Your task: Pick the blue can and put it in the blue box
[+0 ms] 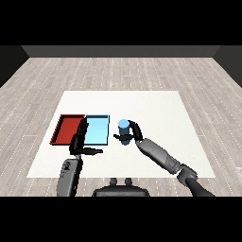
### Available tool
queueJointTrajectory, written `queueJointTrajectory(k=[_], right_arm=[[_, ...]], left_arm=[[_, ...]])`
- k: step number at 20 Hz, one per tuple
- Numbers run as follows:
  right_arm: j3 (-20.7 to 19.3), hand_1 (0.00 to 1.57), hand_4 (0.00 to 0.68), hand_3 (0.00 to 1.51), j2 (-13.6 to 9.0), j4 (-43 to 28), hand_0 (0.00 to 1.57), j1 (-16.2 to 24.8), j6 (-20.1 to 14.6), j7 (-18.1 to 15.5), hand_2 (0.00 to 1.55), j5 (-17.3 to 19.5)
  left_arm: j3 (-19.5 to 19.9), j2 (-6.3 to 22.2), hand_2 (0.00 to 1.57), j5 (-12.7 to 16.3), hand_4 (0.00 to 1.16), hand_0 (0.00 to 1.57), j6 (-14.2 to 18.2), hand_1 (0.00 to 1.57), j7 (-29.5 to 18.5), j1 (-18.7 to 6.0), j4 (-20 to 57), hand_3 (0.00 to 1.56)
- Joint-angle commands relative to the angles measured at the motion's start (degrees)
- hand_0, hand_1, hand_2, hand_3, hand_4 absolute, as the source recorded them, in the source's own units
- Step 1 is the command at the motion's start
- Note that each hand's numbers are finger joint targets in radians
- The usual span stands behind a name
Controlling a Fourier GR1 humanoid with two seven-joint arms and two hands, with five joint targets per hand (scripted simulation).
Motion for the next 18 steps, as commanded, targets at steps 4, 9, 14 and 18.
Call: queueJointTrajectory(k=[4,9,14,18], right_arm=[[-0.13,1.5,0.582,1.39,-8.89,-20.54,1.5,8.15,-5.5,3.78,1.47,6.25],[-7.35,1.5,0.581,1.4,-5.52,-15.16,1.5,3.23,1.16,7.96,1.47,10.08],[-12.63,1.5,0.596,1.4,-2.84,-13.52,1.5,-1.05,4.62,9.4,1.47,13.44],[-12.21,1.5,0.611,1.39,-2.8,-22.19,1.5,4.14,2.97,14.0,1.46,18.34]], left_arm=[[-9.51,-0.76,0.0,-0.86,0.0,0.0,7.64,0.0,4.37,-4.11,1.05,0.0],[-11.41,-0.77,0.0,-0.05,0.0,0.0,9.18,0.0,4.21,-8.19,6.13,0.0],[-10.96,-0.78,0.0,0.3,0.0,0.0,8.17,0.0,2.77,-8.21,8.08,0.0],[-18.64,-0.78,0.0,-0.06,0.0,0.0,16.7,0.0,3.76,-10.63,8.76,0.0]])
